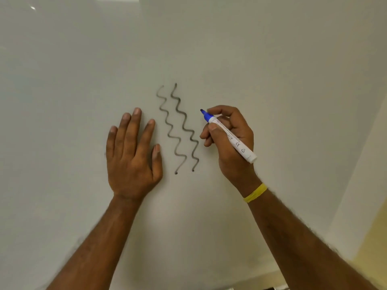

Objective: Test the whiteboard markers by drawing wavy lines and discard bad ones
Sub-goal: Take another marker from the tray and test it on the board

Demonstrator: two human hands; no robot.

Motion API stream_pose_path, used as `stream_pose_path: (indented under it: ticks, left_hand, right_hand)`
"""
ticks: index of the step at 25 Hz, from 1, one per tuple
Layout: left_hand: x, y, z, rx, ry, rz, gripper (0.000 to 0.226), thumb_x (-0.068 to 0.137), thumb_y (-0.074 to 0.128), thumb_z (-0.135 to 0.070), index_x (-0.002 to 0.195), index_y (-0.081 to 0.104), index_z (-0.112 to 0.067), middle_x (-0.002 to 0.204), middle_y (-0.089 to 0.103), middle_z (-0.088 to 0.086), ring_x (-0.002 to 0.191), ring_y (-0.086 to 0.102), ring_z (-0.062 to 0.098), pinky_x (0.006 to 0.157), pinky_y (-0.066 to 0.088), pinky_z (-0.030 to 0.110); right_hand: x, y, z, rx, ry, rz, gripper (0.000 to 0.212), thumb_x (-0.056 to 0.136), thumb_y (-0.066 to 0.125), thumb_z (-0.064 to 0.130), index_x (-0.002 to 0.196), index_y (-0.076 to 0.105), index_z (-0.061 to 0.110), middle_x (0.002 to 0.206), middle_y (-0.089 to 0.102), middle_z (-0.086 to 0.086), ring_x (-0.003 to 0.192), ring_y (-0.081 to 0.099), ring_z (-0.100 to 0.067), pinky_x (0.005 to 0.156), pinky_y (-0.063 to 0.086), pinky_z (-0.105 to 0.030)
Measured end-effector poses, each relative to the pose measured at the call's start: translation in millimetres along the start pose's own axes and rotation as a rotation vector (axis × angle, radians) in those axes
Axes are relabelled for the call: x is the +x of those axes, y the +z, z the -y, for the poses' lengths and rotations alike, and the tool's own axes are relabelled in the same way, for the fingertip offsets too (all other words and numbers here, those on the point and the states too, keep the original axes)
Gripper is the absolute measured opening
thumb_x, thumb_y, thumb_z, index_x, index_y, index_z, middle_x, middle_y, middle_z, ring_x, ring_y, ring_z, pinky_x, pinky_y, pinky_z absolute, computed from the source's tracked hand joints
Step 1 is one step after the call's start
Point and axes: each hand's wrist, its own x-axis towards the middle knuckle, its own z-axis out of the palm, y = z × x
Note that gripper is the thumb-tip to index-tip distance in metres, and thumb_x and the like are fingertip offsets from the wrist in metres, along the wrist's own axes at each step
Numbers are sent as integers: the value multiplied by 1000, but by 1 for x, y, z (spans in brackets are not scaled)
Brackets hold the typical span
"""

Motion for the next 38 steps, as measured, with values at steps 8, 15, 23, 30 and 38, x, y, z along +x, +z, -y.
stream_pose_path:
  ticks: [8,15,23,30,38]
  left_hand:
    - [-1,4,2,-5,4,-46,47,94,50,-27,137,54,-9,151,41,14,143,35,30,117,27,49]
    - [-1,5,0,9,3,-58,48,92,50,-26,138,53,-10,151,42,14,143,35,30,116,28,49]
    - [-3,6,1,11,0,-61,47,93,48,-27,137,54,-10,150,42,14,143,35,30,116,29,50]
    - [-5,7,2,6,-4,-53,48,93,48,-28,137,53,-10,151,41,14,144,34,30,116,28,50]
    - [-5,6,1,18,0,-69,47,94,48,-28,136,55,-10,150,42,14,142,36,30,117,27,48]
  right_hand:
    - [39,12,-3,-133,-96,-15,15,90,58,13,105,59,15,81,70,-9,69,64,-35,59,55,-50]
    - [13,-7,-13,-207,-65,-50,19,88,63,12,102,63,26,84,69,-5,71,67,-25,61,57,-36]
    - [-32,-32,-35,-321,-13,-88,19,85,65,17,99,65,30,81,69,2,67,66,-18,60,56,-31]
    - [-83,-43,-58,-420,52,-12,17,85,66,22,99,66,31,82,68,8,66,66,-14,57,56,-31]
    - [11,-25,-6,-192,-91,-181,11,86,67,18,97,67,16,82,70,-16,71,67,-32,66,55,-32]
